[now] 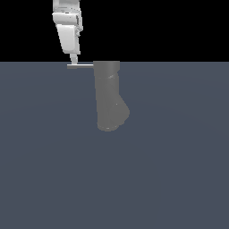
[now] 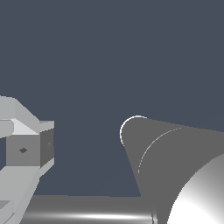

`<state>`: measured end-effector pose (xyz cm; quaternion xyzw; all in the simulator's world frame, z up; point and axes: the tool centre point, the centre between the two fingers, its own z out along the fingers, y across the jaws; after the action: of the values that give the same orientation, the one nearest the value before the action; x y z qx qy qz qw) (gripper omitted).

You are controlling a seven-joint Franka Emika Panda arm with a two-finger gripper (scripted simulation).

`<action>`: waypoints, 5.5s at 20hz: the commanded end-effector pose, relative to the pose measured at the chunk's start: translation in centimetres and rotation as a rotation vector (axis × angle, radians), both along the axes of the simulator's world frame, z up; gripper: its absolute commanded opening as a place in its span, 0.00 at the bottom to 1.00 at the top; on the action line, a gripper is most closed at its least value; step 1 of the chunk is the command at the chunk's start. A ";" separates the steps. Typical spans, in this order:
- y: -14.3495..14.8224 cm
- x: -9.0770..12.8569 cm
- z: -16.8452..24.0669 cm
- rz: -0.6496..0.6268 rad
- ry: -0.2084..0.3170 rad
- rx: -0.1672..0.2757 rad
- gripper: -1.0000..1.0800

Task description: Turn on the faucet by rotating a designated handle.

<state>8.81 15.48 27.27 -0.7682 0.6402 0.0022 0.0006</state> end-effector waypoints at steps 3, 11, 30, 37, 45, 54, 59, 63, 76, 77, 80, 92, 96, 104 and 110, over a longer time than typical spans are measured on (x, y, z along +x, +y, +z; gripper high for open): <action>0.2 0.2 -0.3 -0.014 -0.002 -0.004 0.00; 0.0 -0.7 -0.4 -0.013 -0.002 -0.004 0.00; -1.1 -5.5 -0.4 -0.013 -0.002 -0.004 0.00; -1.5 -7.4 -0.4 -0.013 -0.002 -0.004 0.00; -1.9 -9.4 -0.3 -0.013 -0.002 -0.004 0.00; -4.1 -10.7 -0.4 -0.007 -0.007 -0.003 0.00; -5.9 -11.9 -0.4 -0.008 -0.006 -0.003 0.00; -7.4 -12.8 -0.4 -0.010 -0.005 -0.003 0.00; -10.7 -14.1 -0.4 0.007 -0.006 -0.004 0.00; -11.3 -14.0 -0.4 0.005 -0.006 -0.004 0.00; -13.1 -13.6 -0.4 0.001 -0.005 -0.004 0.00; -19.9 -12.4 -0.3 -0.013 -0.003 -0.004 0.00; -16.8 -12.0 -0.4 0.040 0.000 0.002 0.00; -18.7 -10.1 -0.4 0.028 -0.001 0.000 0.00; -20.1 -8.7 -0.4 0.019 -0.001 -0.001 0.00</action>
<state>-0.68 -2.54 26.89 -0.7836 0.6212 0.0077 -0.0012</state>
